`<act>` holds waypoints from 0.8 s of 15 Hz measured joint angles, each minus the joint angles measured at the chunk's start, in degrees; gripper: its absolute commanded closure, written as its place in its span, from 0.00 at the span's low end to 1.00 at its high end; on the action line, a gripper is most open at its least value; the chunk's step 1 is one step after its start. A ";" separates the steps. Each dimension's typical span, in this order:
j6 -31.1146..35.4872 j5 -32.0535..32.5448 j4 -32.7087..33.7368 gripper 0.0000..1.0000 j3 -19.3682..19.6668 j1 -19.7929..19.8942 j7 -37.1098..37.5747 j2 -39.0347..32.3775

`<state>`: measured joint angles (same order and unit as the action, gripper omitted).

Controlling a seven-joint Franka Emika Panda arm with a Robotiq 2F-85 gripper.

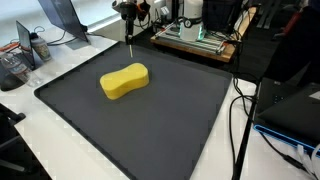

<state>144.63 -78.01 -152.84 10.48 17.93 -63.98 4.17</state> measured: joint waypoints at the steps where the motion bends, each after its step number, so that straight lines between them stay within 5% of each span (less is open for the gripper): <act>1: 1.94 -1.68 -2.06 0.97 -0.12 -1.09 -1.73 2.06; 5: 8.49 -8.29 -5.89 0.97 -3.31 -4.77 -4.57 8.01; 12: 21.10 -16.34 -5.01 0.97 -13.19 -11.90 -1.33 8.29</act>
<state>165.73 -94.35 -157.85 -2.71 6.03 -65.31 12.46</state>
